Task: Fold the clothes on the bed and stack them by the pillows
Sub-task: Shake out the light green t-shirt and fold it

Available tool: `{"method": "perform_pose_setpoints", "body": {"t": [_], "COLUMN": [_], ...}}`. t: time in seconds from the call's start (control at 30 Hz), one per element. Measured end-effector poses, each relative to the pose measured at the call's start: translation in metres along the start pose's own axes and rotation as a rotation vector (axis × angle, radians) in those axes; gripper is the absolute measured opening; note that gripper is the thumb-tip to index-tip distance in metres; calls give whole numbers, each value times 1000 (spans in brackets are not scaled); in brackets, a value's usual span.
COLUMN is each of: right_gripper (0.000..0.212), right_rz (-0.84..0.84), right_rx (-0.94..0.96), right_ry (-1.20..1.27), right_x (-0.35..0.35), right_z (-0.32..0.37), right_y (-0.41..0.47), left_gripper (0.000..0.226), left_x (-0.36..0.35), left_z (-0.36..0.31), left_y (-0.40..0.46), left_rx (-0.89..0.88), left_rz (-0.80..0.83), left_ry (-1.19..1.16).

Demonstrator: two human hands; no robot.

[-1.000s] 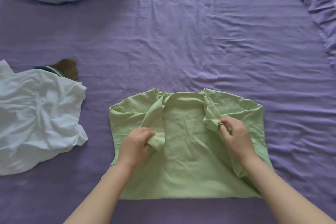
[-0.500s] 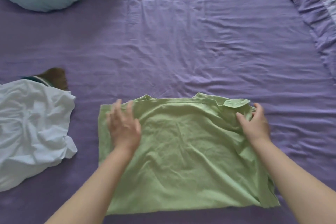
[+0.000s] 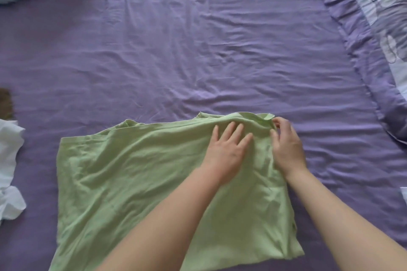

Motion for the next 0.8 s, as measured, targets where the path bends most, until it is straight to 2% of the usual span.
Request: {"method": "perform_pose_setpoints", "body": {"t": [0.17, 0.3, 0.33, 0.4, 0.47, 0.53, 0.6, 0.7, 0.8], "right_gripper": [70, 79, 79, 79, 75, 66, 57, 47, 41], "right_rz": [26, 13, 24, 50, 59, 41, 0, -41, -25], "right_rx": [-105, -207, -228, -270, -298, -334, -351, -367, -429], "right_ry": [231, 369, 369, 335, 278, 254, 252, 196, 125], "right_x": [0, 4, 4, 3, 2, 2, 7, 17, 27], "right_z": [-17, -27, -29, -34, -41, -48, -58, -72, -81], "right_y": [-33, -55, -62, -77, -90, -98, -101, -101, -115], "left_gripper": [55, 63, 62, 53, 34, 22, 21, 25, 34], "left_x": [18, 39, 42, 43, 42, 43, 47, 49, 43], "left_z": [5, 3, 0, -7, -11, -13, -14, -23, -44], "left_y": [37, 86, 96, 110, 116, 118, 118, 112, 77], "left_rx": [159, 168, 182, 187, 213, 281, 339, 404, 360], "left_rz": [-149, -37, 15, 111, 118, 25, -100, -214, -362], "left_ry": [-132, -380, -430, -359, -275, -319, -353, -301, -222]}}
Point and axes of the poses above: each hand's wrist, its own y-axis towards the middle knuckle, its own x-axis out of the back of the hand, z = x × y, the point moved 2 cm from there along y, towards the middle knuckle, and after that the axes turned 6 degrees about -x, right-handed, at the moved point
